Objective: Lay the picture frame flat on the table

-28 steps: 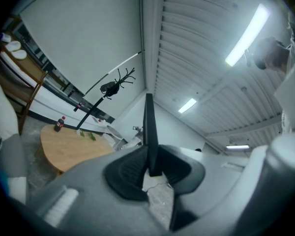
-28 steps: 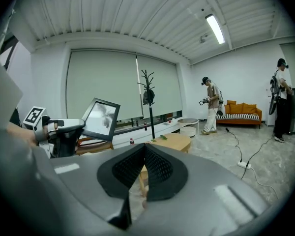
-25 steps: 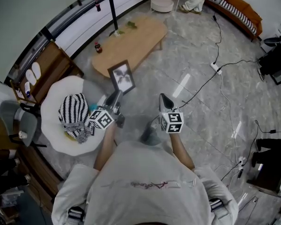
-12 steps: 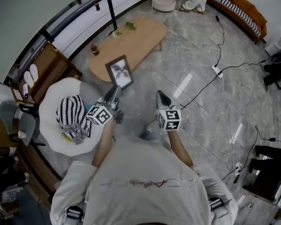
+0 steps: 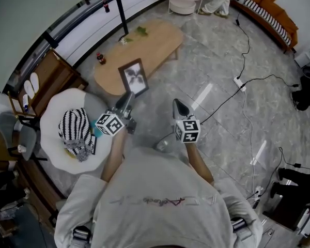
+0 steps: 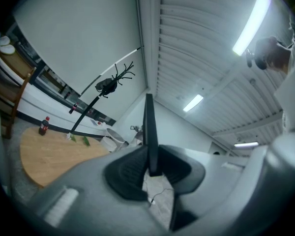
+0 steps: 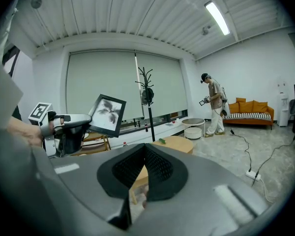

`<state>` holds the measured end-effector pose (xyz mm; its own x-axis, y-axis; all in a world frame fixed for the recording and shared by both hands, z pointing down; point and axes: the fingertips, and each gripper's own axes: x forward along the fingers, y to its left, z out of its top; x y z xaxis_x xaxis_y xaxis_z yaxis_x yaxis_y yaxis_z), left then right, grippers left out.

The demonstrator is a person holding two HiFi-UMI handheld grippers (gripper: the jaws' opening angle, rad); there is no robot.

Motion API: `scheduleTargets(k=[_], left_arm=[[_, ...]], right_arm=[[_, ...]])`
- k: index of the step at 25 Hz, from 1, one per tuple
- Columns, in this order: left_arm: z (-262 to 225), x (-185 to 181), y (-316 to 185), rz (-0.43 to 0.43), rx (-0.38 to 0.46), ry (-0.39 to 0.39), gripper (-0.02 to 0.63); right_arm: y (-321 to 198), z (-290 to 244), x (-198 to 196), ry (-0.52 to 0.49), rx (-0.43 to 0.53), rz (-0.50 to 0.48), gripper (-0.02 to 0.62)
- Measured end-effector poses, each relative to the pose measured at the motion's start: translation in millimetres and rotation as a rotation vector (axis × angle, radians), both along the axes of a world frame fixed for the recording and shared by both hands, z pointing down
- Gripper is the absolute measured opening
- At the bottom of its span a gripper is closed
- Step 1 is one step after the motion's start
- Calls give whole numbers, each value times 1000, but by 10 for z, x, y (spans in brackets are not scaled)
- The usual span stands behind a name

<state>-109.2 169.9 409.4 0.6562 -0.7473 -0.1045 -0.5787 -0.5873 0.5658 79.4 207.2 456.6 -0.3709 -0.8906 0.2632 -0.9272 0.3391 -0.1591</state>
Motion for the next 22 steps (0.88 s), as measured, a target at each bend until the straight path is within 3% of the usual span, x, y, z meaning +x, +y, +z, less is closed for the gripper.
scheduleTargets(k=[22], left_arm=[[369, 507, -460, 28, -47, 2, 69]], right_arm=[[-546, 209, 249, 6, -20, -31, 6]])
